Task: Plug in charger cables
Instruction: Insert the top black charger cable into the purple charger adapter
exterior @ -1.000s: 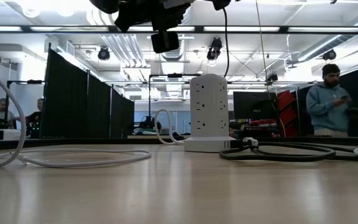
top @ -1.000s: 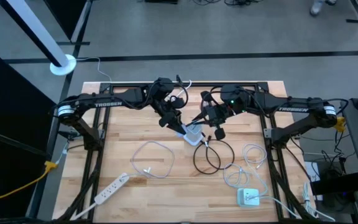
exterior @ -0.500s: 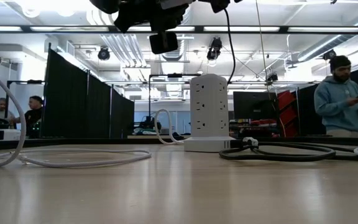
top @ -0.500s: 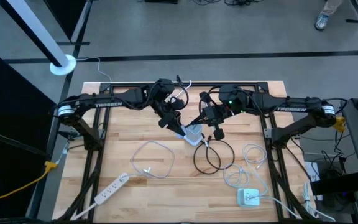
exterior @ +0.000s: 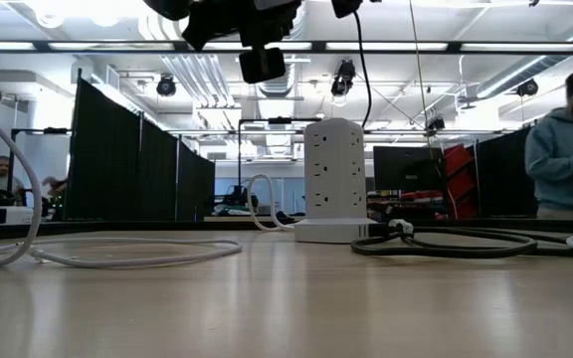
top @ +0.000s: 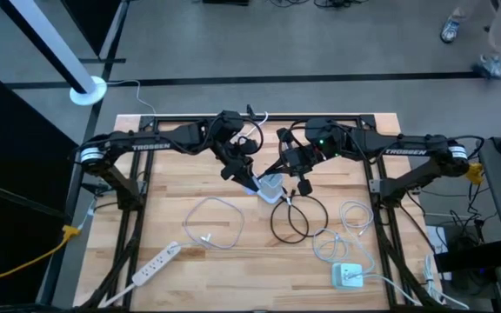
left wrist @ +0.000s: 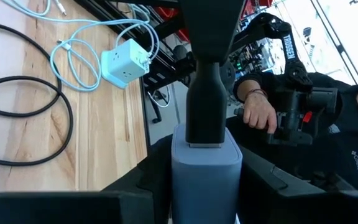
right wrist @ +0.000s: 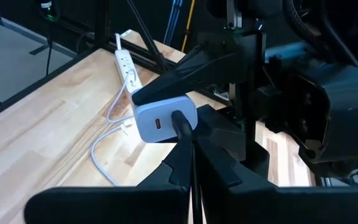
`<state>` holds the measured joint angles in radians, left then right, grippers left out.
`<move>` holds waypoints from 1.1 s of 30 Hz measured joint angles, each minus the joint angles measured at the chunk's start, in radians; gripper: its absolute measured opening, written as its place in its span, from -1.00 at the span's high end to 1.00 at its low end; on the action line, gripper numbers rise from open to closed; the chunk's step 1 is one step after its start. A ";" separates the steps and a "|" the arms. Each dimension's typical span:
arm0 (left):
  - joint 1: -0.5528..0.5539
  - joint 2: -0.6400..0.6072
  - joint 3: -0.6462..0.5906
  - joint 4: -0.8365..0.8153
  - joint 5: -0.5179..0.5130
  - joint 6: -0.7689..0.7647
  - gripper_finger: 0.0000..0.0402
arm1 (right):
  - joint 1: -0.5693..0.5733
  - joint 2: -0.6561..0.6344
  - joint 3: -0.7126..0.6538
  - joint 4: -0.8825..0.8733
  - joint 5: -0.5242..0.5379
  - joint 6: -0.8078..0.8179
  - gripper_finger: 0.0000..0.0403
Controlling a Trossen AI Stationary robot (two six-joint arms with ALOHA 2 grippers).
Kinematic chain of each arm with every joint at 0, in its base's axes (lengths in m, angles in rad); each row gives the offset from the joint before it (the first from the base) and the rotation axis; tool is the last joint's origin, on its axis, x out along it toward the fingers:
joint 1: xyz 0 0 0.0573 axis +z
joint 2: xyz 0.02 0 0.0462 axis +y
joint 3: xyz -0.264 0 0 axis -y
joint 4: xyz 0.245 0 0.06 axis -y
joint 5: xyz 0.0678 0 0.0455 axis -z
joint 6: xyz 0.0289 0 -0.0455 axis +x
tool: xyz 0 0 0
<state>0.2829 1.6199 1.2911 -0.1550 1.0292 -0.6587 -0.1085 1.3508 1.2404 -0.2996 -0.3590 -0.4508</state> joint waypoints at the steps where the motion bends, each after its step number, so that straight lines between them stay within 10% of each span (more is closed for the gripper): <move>1: 0.000 0.000 0.000 0.001 -0.001 0.000 0.41 | 0.000 0.000 0.000 0.002 -0.003 0.003 1.00; 11: 0.000 0.000 0.000 0.001 -0.013 0.005 0.41 | 0.000 0.000 0.000 0.003 -0.004 0.019 0.97; 17: 0.002 0.000 0.002 0.014 -0.058 0.076 0.41 | 0.002 0.000 0.000 0.005 -0.004 0.078 0.64; 25: 0.006 0.000 0.004 0.013 -0.102 0.329 0.41 | 0.016 -0.013 0.074 -0.110 0.082 0.044 0.16; 33: 0.004 -0.012 0.004 0.008 -0.167 0.614 0.41 | 0.024 -0.058 0.149 -0.203 0.200 0.070 0.13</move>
<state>0.2871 1.6077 1.2953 -0.1471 0.8619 -0.0446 -0.0842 1.2927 1.3898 -0.5022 -0.1592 -0.3804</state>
